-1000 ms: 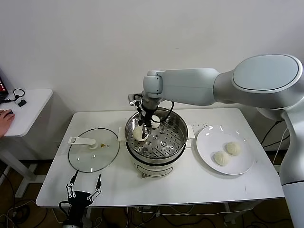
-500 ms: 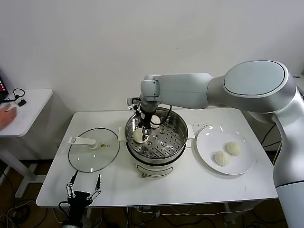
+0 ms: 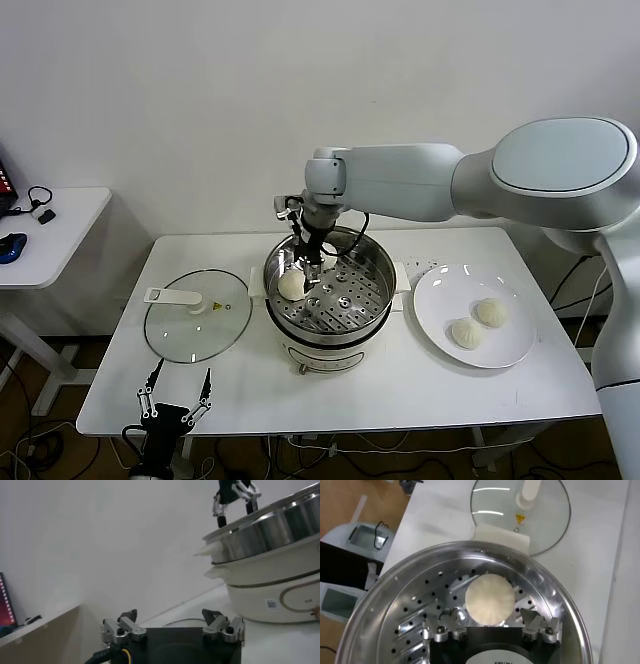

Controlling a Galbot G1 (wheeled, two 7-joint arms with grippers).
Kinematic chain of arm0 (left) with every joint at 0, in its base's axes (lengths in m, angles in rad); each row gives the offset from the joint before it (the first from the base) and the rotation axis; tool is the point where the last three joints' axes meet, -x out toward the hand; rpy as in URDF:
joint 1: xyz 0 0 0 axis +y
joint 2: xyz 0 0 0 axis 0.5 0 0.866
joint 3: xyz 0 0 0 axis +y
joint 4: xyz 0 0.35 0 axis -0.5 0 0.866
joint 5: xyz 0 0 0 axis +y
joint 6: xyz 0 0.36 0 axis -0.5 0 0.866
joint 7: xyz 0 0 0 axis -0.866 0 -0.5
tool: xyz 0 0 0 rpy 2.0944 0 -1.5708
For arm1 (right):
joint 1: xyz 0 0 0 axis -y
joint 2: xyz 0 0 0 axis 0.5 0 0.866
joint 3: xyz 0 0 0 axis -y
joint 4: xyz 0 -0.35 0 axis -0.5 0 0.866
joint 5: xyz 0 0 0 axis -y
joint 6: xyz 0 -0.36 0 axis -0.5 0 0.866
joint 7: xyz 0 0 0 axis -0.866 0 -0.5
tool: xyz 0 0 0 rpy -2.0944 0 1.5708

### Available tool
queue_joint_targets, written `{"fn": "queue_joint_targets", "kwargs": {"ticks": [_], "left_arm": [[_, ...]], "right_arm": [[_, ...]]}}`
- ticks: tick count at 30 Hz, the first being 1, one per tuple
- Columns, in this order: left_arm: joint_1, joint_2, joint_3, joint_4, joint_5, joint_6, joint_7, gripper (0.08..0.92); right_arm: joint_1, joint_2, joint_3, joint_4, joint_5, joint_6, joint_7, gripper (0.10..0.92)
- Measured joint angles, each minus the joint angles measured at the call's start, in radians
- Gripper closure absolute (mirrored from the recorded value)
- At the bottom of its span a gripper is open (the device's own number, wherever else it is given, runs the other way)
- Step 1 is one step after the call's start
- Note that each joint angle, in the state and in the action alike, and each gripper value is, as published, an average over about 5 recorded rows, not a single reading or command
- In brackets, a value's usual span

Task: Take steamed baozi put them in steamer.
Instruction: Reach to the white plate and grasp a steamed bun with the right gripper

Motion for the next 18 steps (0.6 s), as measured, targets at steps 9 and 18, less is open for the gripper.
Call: {"fn": "queue_joint_targets", "kwargs": {"ticks": [9,18], "left_arm": [[0.004,0.000,0.006,-0.006,0.005,0.000,0.000,0.177],[0.005,0.000,0.012,-0.003,0.016,-0.001,0.000,0.177]], "right_arm": [[0.101,-0.131,-0.058,0.080,-0.021,0.059,-0.063,0.203],[0.144,-0.297,-0.120,0.131,-0.094,0.121,-0.116,0.203]]}}
